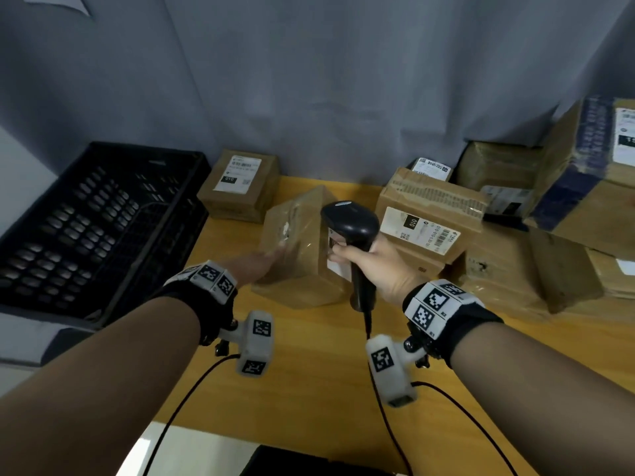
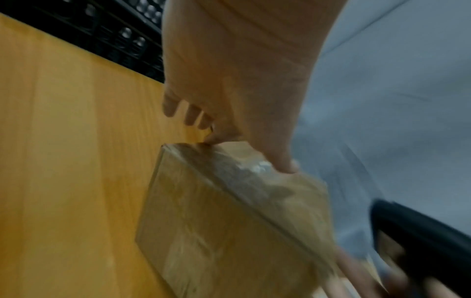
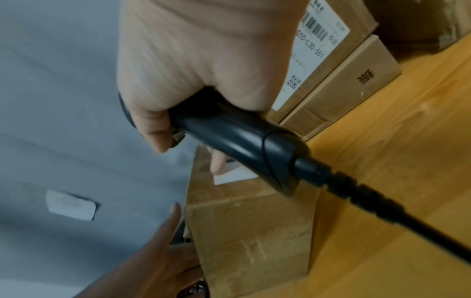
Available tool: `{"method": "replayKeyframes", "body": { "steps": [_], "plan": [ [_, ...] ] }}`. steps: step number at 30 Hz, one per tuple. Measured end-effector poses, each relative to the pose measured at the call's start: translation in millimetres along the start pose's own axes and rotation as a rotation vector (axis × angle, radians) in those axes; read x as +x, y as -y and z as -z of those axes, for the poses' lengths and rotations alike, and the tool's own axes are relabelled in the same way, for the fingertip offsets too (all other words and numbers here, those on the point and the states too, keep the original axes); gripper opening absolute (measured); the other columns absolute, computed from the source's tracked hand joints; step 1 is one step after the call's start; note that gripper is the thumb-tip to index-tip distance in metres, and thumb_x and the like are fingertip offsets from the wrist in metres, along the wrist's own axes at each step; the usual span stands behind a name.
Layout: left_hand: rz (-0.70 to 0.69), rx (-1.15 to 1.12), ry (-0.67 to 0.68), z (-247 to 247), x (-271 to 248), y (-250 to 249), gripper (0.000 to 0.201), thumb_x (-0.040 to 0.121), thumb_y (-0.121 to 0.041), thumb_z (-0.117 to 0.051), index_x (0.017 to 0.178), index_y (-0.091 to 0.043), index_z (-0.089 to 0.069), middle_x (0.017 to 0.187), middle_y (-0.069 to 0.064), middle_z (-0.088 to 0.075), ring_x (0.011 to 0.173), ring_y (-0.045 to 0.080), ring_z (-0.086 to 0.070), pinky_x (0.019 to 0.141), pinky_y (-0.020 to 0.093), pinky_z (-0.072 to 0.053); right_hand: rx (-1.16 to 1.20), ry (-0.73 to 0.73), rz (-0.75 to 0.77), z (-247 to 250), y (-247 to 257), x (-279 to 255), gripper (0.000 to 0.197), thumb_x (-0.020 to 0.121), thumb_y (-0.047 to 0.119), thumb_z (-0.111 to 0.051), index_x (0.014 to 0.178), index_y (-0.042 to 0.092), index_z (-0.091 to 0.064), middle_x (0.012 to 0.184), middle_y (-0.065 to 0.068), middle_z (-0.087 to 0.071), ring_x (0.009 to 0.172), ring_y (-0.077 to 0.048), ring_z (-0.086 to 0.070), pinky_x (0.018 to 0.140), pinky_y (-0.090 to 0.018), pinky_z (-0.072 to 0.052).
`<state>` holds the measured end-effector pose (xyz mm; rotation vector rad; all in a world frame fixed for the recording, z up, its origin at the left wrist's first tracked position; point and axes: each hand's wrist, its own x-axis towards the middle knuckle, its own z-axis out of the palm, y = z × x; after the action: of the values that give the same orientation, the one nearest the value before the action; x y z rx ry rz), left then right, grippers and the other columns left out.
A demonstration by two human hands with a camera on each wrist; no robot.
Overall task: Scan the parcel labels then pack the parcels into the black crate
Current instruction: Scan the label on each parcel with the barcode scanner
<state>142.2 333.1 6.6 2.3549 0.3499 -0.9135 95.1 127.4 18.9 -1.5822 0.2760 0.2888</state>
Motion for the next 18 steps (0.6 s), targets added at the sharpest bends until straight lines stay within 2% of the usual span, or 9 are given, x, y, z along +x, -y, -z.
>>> {"method": "replayKeyframes", "body": {
  "steps": [2, 4, 6, 8, 10, 11, 13, 15, 18],
  "plan": [
    [-0.114, -0.034, 0.009, -7, -2, -13, 0.095, 0.081, -0.079, -0.037, 0.149, -0.012, -0.032, 0.152, 0.013, -0.036, 0.137, 0.031, -0.038, 0.112, 0.042, -0.029, 0.052, 0.039, -0.047, -4, -3, 1, 0.037, 0.085, 0.01, -0.07, 0.12, 0.005, -0.062, 0.112, -0.016, -0.071, 0.1, -0.024, -0.07, 0.1, -0.035, -0.049],
    [-0.176, -0.009, 0.051, -11, 1, -24, 0.12, 0.062, -0.085, -0.056, 0.153, -0.018, -0.017, 0.155, 0.007, -0.031, 0.138, 0.028, -0.036, 0.112, 0.043, -0.031, 0.007, 0.01, -0.047, -11, -6, 3, 0.025, 0.085, 0.007, -0.069, 0.11, 0.006, -0.068, 0.107, -0.013, -0.072, 0.099, -0.022, -0.069, 0.097, -0.033, -0.05],
    [-0.159, 0.035, 0.084, -6, 8, -29, 0.137, 0.045, -0.086, -0.068, 0.153, -0.025, -0.012, 0.153, 0.003, -0.033, 0.135, 0.028, -0.04, 0.11, 0.046, -0.036, -0.009, -0.05, -0.023, -16, -7, 4, 0.017, 0.085, 0.007, -0.068, 0.101, 0.012, -0.068, 0.093, -0.005, -0.072, 0.088, -0.015, -0.068, 0.084, -0.026, -0.05],
    [-0.119, 0.09, 0.1, 7, 14, -29, 0.124, 0.053, -0.08, -0.07, 0.151, -0.026, -0.018, 0.148, 0.002, -0.041, 0.129, 0.028, -0.047, 0.104, 0.047, -0.041, -0.021, -0.165, -0.003, -18, -8, 6, 0.016, 0.085, 0.007, -0.068, 0.098, 0.015, -0.063, 0.079, 0.003, -0.065, 0.075, -0.009, -0.062, 0.067, -0.018, -0.046],
    [-0.106, 0.049, 0.118, 18, 13, -24, 0.101, 0.069, -0.067, -0.069, 0.149, -0.026, -0.023, 0.142, 0.003, -0.048, 0.121, 0.03, -0.052, 0.095, 0.044, -0.046, -0.043, -0.3, -0.019, -14, -11, 9, 0.017, 0.083, 0.007, -0.069, 0.092, 0.018, -0.059, 0.073, 0.005, -0.057, 0.071, -0.011, -0.055, 0.061, -0.021, -0.039],
    [-0.113, -0.007, 0.145, 19, 11, -20, 0.09, 0.075, -0.062, -0.068, 0.147, -0.026, -0.026, 0.138, 0.005, -0.051, 0.117, 0.031, -0.055, 0.091, 0.044, -0.049, -0.039, -0.335, -0.048, -12, -13, 10, 0.018, 0.082, 0.006, -0.068, 0.09, 0.019, -0.057, 0.072, 0.003, -0.055, 0.072, -0.015, -0.054, 0.061, -0.024, -0.039],
    [-0.139, -0.158, 0.234, 15, 7, -11, 0.067, 0.087, -0.049, -0.062, 0.142, -0.024, -0.035, 0.134, 0.009, -0.054, 0.113, 0.034, -0.058, 0.091, 0.046, -0.051, 0.004, -0.329, -0.119, -10, -12, 10, 0.016, 0.083, 0.006, -0.067, 0.088, 0.018, -0.058, 0.075, 0.0, -0.058, 0.075, -0.019, -0.056, 0.064, -0.028, -0.042],
    [-0.165, -0.27, 0.278, 4, 5, -5, 0.05, 0.094, -0.034, -0.058, 0.137, -0.016, -0.044, 0.134, 0.012, -0.056, 0.113, 0.035, -0.06, 0.091, 0.043, -0.053, -0.01, -0.308, -0.164, -9, -9, 11, 0.017, 0.082, 0.009, -0.069, 0.097, 0.016, -0.062, 0.082, -0.001, -0.062, 0.079, -0.017, -0.058, 0.067, -0.03, -0.043],
    [-0.202, -0.321, 0.276, -10, 12, -5, 0.045, 0.093, -0.028, -0.062, 0.132, -0.007, -0.051, 0.129, 0.017, -0.06, 0.112, 0.032, -0.063, 0.092, 0.042, -0.054, -0.171, -0.324, -0.161, -3, -1, 14, 0.029, 0.08, 0.014, -0.071, 0.108, 0.014, -0.064, 0.088, 0.0, -0.063, 0.088, -0.02, -0.059, 0.078, -0.033, -0.045]
  ]
}}
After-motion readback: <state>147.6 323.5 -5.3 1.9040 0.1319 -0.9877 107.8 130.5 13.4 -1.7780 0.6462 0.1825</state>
